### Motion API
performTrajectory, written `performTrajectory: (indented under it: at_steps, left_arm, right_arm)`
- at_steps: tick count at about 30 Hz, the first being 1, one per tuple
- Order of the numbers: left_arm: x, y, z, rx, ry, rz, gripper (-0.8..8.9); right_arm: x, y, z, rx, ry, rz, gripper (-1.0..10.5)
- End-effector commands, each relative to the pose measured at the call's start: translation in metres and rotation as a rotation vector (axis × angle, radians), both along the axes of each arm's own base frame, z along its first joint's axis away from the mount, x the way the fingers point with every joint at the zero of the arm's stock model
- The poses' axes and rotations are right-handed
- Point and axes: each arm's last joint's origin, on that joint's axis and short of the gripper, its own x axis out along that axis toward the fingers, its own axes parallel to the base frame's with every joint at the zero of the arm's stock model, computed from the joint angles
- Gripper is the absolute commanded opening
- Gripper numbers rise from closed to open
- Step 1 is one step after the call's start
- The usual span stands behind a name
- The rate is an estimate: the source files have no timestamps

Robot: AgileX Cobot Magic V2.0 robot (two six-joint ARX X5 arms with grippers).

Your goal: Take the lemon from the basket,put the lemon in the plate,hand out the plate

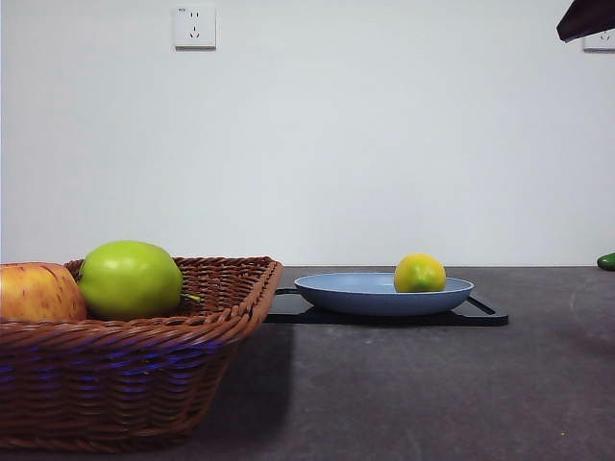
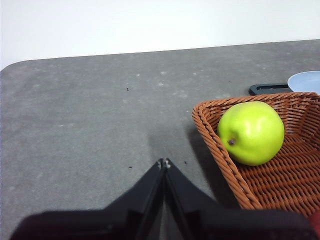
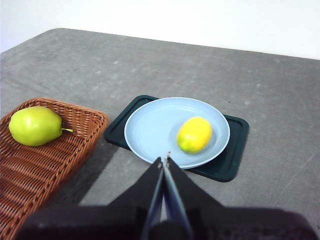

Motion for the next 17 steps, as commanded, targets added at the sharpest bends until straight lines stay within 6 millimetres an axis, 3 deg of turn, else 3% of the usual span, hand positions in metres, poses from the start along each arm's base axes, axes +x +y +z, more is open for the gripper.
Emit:
performTrajectory:
  at_steps: [1, 12, 17]
  left_arm:
    - [0.0006, 0.0003, -0.0031, -0.003, 0.003, 0.004, 0.09]
    - [0.0006, 0.0003, -0.0031, -0.003, 0.002, 0.004, 0.09]
    - [0.0006, 0.0003, -0.0031, -0.003, 0.002, 0.004, 0.09]
  right_arm:
    - [-0.0003, 0.0010, 0.0052, 0.021, -0.013, 0.003, 0.0]
    - [-0.0004, 0.0009, 0.0052, 0.019, -0.014, 0.003, 0.0]
    - [-0.0060, -0.0085, 0.0073, -0.085, -0.083, 0.000, 0.0]
